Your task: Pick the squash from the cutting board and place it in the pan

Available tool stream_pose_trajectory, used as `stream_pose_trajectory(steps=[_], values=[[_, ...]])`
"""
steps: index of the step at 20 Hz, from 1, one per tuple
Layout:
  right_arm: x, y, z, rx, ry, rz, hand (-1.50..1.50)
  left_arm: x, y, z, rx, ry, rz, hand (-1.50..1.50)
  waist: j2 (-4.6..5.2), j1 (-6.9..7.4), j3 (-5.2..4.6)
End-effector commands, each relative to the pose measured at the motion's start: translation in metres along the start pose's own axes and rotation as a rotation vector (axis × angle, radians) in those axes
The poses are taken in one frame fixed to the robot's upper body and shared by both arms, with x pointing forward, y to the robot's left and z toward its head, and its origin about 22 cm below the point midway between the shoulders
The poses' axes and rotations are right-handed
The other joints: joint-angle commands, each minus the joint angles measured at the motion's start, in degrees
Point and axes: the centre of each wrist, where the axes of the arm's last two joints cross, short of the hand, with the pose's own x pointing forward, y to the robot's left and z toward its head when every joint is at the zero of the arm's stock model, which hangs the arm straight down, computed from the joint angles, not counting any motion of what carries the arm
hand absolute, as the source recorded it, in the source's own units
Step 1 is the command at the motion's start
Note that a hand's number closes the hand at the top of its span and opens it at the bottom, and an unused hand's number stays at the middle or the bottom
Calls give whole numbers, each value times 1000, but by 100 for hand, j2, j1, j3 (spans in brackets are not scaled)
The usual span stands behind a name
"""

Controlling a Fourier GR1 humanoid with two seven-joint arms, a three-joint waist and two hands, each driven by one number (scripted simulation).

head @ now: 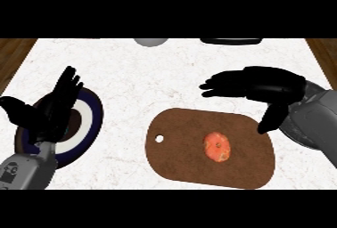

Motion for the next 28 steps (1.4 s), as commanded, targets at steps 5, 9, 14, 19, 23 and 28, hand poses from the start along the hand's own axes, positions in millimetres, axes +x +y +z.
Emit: stream_pose_trajectory(steps=[5,9,14,19,23,28], values=[[9,39,0,338,16,103,-150,-8,1,21,4,22,3,0,-23,-75,4],[34,29,-8,343,10,189,-150,3,-2,15,18,19,0,0,-32,-112,4],[48,37,19,307,50,358,-150,-14,22,5,35,12,0,0,-24,-181,2],[55,47,-12,262,75,354,-150,-14,-2,12,14,13,2,0,-14,-107,3],[89,65,-7,244,45,324,-150,-8,9,5,24,27,-6,0,-21,-150,2],[83,66,-16,306,113,363,-150,-17,-5,15,19,11,-3,0,-17,-125,3]])
